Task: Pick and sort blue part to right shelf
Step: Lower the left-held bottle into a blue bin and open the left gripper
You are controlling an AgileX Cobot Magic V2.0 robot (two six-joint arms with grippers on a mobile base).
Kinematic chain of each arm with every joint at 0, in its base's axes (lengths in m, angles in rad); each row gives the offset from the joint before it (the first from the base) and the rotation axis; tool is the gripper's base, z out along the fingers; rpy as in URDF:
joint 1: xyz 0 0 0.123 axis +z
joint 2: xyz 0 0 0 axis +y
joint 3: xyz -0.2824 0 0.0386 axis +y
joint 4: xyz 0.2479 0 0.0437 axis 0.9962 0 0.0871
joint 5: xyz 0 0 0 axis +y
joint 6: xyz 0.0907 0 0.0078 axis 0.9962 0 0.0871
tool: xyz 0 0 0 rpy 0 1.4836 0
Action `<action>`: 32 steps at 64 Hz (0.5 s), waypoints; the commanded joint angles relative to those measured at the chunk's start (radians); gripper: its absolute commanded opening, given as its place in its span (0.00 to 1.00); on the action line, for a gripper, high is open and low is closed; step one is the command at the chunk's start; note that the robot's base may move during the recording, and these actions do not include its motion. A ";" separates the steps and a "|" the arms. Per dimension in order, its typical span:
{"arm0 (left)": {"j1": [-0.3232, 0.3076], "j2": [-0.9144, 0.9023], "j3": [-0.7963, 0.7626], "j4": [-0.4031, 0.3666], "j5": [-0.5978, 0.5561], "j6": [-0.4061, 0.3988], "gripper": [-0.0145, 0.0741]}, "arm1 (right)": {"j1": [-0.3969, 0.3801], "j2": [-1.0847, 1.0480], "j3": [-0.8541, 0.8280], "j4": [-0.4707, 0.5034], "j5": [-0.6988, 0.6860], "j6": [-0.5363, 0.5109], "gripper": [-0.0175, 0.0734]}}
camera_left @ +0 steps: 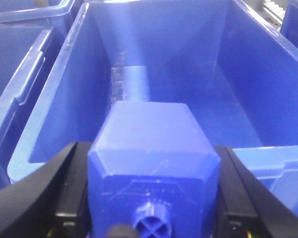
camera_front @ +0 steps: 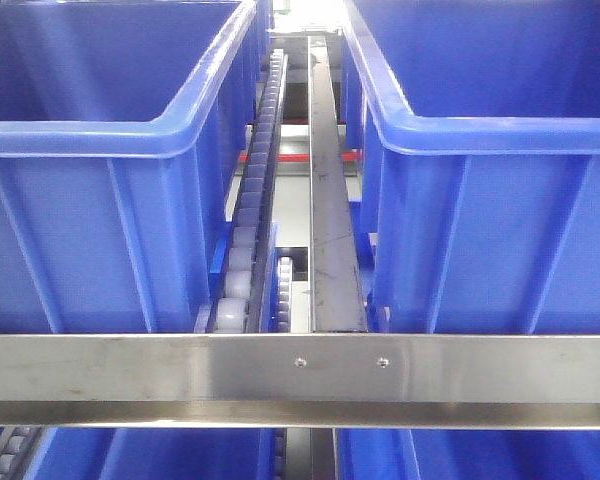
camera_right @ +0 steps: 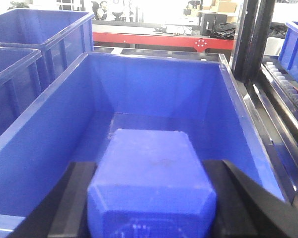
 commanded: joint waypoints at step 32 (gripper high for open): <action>-0.011 0.243 -0.197 -0.017 -0.121 0.074 0.62 | -0.005 0.274 -0.130 -0.010 -0.217 -0.006 0.64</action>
